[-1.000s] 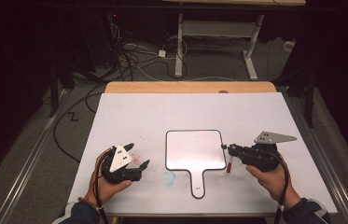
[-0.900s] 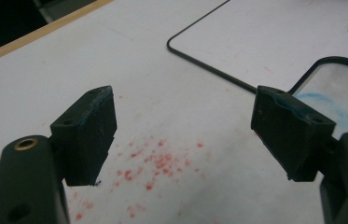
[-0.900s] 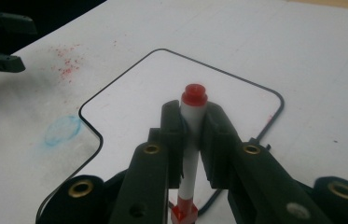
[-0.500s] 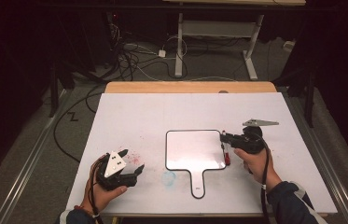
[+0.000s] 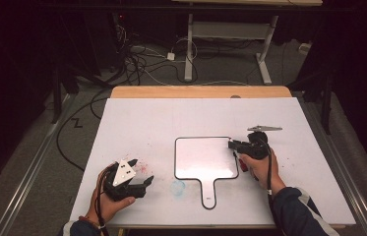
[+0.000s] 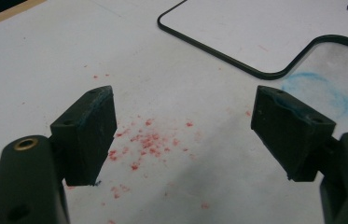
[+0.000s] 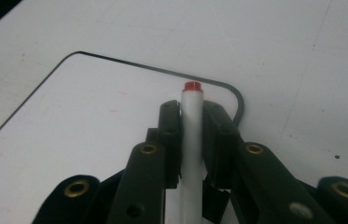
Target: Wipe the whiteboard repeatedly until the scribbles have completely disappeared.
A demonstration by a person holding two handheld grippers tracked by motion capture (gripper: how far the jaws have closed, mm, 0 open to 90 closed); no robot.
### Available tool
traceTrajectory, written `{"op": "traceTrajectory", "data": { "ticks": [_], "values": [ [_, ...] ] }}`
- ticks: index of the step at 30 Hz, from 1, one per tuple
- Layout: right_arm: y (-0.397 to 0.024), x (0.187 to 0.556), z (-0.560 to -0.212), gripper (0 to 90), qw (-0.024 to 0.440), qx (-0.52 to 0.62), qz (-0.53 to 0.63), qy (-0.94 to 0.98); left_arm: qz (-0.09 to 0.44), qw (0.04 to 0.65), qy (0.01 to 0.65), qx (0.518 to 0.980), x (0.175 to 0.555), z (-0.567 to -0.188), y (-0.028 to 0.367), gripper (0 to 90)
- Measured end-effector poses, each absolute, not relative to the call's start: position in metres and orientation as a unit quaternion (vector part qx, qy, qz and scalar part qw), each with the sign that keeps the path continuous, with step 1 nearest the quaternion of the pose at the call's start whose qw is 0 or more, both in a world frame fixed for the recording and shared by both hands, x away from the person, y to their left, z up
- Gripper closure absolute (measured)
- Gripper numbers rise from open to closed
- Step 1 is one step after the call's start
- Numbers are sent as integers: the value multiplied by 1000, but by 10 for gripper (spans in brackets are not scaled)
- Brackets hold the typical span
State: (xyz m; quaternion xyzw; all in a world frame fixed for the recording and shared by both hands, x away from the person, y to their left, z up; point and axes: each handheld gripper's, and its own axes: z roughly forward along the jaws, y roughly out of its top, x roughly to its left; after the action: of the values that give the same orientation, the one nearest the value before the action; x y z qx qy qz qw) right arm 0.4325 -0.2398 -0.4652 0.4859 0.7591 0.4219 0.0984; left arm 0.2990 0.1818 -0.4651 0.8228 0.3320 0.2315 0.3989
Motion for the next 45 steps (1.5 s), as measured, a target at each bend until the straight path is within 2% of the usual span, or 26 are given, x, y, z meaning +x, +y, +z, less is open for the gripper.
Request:
{"op": "traceTrajectory", "data": {
  "ticks": [3, 5, 8, 11, 13, 17, 24, 29, 45],
  "values": [
    [-239, 433, -468, 777, 111, 491, 406, 763, 226, 395, 328, 828, 300, -466, 181, 211],
    [-238, 432, -468, 740, 128, 488, 389, 771, 219, 393, 327, 831, 300, -467, 180, 212],
    [-234, 430, -467, 750, 164, 471, 364, 787, 215, 390, 324, 835, 301, -468, 179, 214],
    [-231, 429, -468, 742, 174, 459, 355, 796, 215, 392, 322, 834, 300, -467, 179, 214],
    [-231, 428, -468, 701, 182, 452, 351, 800, 214, 392, 323, 835, 300, -467, 179, 214],
    [-233, 428, -467, 674, 185, 451, 353, 799, 214, 391, 323, 835, 300, -468, 179, 214],
    [-236, 427, -467, 677, 191, 446, 343, 804, 212, 392, 321, 836, 300, -467, 178, 211],
    [-237, 426, -466, 629, 190, 444, 349, 803, 213, 389, 317, 838, 299, -467, 177, 211],
    [-244, 410, -435, 538, 241, 366, 411, 799, 205, 393, 325, 836, 305, -470, 179, 205]
  ]
}}
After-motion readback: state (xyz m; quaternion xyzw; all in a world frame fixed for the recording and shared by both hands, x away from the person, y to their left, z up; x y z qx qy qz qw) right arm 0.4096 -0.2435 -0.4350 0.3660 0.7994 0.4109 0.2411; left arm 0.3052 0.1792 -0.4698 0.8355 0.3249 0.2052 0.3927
